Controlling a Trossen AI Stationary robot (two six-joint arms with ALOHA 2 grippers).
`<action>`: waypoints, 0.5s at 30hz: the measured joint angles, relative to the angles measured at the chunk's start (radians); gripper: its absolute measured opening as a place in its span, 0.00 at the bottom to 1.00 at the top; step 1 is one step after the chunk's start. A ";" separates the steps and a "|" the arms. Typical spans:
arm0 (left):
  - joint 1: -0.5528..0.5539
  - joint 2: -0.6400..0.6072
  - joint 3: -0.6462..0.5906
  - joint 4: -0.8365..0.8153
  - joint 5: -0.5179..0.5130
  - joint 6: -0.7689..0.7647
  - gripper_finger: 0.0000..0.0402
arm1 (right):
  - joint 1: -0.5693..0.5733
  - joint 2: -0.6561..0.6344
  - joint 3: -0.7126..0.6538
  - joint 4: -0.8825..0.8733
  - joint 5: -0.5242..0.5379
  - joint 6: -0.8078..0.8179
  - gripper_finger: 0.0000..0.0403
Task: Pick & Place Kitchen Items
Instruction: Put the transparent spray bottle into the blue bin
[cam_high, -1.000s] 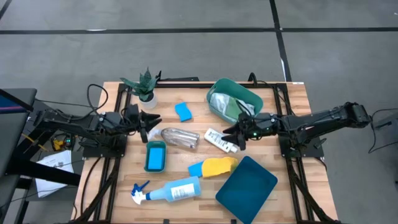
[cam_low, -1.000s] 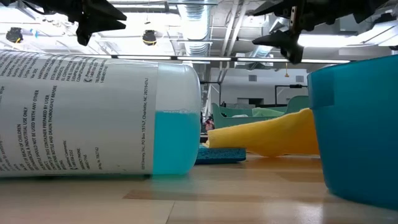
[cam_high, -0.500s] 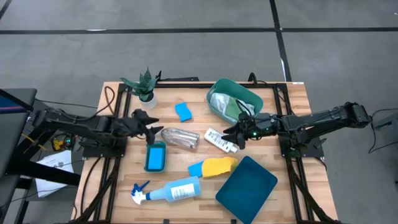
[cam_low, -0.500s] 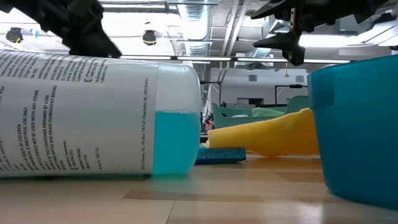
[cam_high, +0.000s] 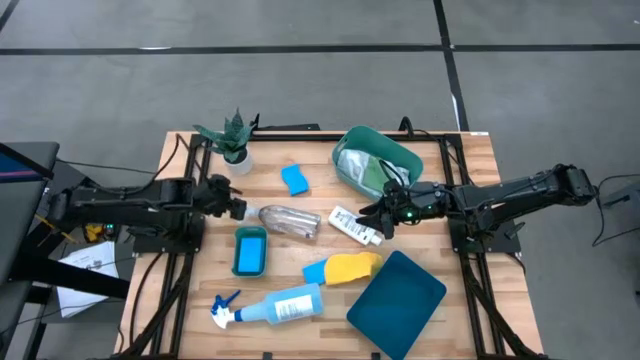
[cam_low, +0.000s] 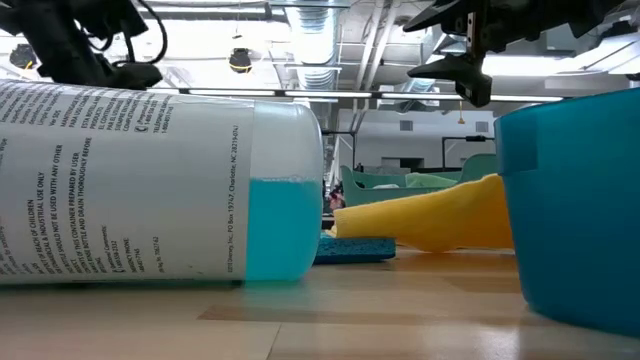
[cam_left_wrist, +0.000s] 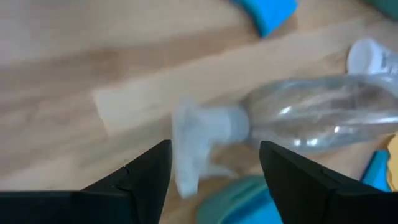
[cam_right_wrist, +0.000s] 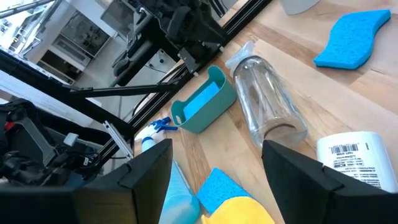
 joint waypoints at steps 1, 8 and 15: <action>0.016 0.000 0.000 -0.006 0.025 0.000 0.61 | 0.000 0.000 0.000 0.000 0.000 0.000 0.59; 0.101 0.015 0.000 -0.041 0.094 0.002 0.67 | 0.000 0.000 0.000 0.000 0.000 0.004 0.59; 0.121 0.093 0.000 -0.032 0.113 0.050 0.69 | 0.000 0.000 0.000 0.000 0.000 0.004 0.59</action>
